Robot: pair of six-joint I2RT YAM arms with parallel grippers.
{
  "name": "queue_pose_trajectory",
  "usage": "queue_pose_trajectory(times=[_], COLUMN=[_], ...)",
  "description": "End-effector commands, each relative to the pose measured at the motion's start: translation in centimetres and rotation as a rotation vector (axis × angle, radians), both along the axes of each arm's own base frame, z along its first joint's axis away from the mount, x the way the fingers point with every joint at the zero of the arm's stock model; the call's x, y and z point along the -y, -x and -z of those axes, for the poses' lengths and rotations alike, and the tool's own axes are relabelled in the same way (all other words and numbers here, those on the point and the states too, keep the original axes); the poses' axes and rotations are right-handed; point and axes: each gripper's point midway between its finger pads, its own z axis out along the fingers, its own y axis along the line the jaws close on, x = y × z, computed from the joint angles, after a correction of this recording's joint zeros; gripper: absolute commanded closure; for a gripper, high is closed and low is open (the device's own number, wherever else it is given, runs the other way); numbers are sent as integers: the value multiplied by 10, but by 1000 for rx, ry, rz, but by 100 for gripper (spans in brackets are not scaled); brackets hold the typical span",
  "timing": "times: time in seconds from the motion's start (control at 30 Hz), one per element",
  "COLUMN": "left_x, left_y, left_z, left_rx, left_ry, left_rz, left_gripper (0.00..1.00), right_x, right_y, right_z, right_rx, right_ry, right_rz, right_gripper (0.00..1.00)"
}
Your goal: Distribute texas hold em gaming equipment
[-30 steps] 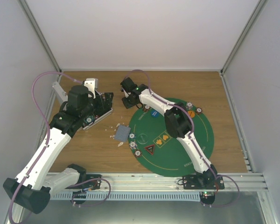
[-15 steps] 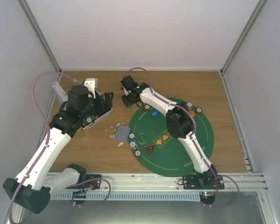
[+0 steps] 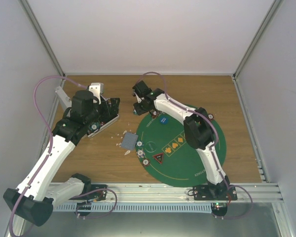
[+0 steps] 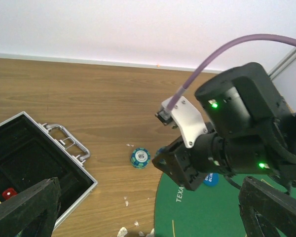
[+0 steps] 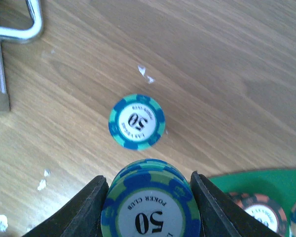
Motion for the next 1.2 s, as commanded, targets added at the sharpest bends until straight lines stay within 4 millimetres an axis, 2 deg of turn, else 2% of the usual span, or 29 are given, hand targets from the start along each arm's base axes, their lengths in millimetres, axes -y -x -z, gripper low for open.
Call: queue_pose_trajectory(times=[0.0, 0.17, 0.33, 1.17], left_x=[0, 1, 1, 1], left_y=[-4, -4, -3, -3], left_z=[-19, -18, -17, -17], left_rx=[61, 59, 58, 58], left_ry=[34, 37, 38, 36], left_rz=[-7, -3, -3, -4], left_gripper=[1, 1, 1, 1], right_x=[20, 32, 34, 42], right_y=[8, 25, 35, 33], right_z=[-25, -9, 4, 38], right_rx=[35, 1, -19, -65], right_ry=[-29, -18, 1, 37], right_rz=[45, 62, 57, 109], right_gripper=[59, 59, 59, 59])
